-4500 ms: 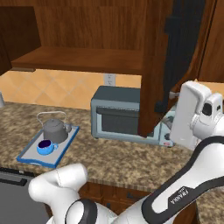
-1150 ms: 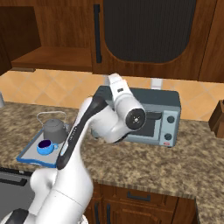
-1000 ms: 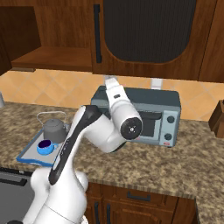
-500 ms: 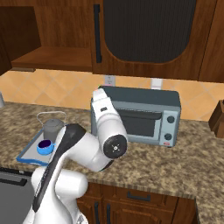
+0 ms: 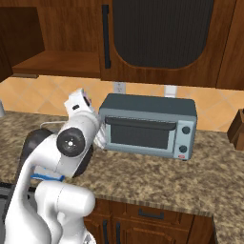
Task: Pick the kettle from the counter and place it on the tray. Then pick the mug from the cabinet and place it on the tray. Then close the cabinet doors.
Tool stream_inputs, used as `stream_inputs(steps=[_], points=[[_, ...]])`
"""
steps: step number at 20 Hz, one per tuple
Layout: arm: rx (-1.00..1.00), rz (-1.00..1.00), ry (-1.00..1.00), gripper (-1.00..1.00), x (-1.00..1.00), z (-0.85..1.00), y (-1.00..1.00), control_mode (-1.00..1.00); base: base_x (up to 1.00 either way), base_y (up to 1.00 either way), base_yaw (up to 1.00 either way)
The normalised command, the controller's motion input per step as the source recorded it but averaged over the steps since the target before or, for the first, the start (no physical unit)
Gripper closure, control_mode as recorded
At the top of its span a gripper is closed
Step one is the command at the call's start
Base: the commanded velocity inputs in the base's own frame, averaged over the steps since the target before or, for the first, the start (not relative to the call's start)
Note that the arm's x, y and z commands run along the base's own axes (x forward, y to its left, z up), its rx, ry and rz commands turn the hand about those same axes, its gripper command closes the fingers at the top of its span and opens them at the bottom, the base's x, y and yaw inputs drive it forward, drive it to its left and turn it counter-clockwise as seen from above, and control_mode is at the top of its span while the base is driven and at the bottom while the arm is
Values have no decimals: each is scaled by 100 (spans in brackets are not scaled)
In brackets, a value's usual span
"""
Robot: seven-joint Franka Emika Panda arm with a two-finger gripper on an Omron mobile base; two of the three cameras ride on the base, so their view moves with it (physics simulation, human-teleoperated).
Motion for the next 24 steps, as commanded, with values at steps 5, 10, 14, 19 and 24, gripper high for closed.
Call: stream_inputs(steps=[5,10,14,19,24], points=[[-26,-40,-13,-100,-42,10,46,-100,0,0,0],[-33,-37,-13,-100,-28,0,34,-100,0,0,0],[-37,-30,-20,-100,-12,0,-8,-100,0,0,0],[-37,-36,-11,-100,-16,1,-23,-100,0,0,0],[-38,-44,-7,-100,-15,-2,-19,-100,0,0,0]])
